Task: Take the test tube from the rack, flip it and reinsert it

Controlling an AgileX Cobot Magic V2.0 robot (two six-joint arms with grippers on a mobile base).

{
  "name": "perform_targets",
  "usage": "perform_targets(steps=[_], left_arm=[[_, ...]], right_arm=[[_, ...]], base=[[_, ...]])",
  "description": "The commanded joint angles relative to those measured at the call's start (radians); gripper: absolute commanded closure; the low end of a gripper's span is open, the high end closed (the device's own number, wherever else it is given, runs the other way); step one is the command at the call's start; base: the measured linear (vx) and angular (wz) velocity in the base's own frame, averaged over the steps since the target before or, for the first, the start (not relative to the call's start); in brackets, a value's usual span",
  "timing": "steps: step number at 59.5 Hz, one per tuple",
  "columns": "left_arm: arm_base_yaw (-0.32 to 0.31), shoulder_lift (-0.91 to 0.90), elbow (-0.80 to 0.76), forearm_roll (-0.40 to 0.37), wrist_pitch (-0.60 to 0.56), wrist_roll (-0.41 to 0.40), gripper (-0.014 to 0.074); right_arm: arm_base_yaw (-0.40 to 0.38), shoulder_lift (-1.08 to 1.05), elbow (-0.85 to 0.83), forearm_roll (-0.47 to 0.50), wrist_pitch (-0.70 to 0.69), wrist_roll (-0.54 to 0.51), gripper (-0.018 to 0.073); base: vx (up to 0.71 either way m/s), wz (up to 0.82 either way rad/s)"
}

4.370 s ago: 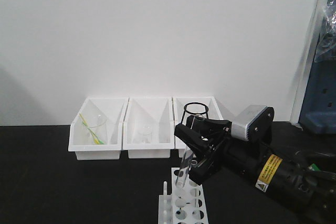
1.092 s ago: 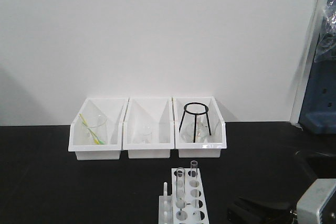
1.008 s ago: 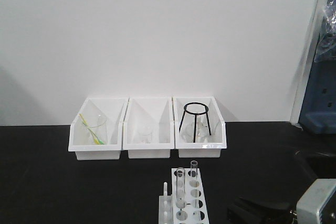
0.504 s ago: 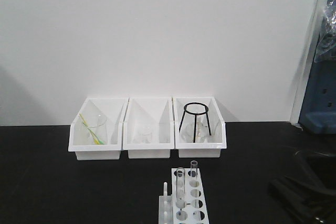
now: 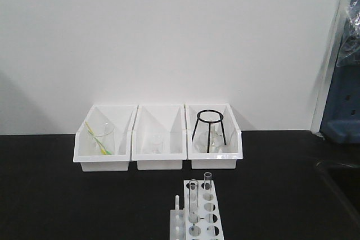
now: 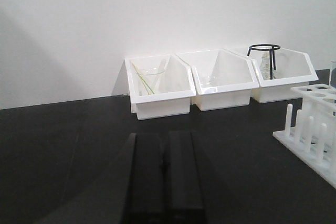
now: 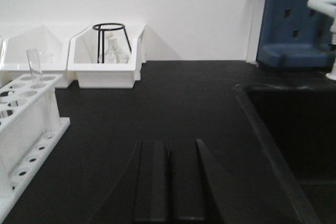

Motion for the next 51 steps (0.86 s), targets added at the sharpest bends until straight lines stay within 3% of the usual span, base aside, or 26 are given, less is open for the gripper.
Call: perform_targets(steps=[1,51], left_arm=[[0.000,-0.007,-0.006,0.000,-0.081,-0.002,0.0602],[0.000,-0.008,-0.006,0.000,-0.081,-0.002,0.0602]], right_arm=[[-0.016,-0.074,0.003,-0.024,-0.018,0.000,0.0570],[-0.006,-0.068,0.004,-0.053,-0.004,0.000,0.0570]], base=[[0.00,0.00],[0.00,0.00]])
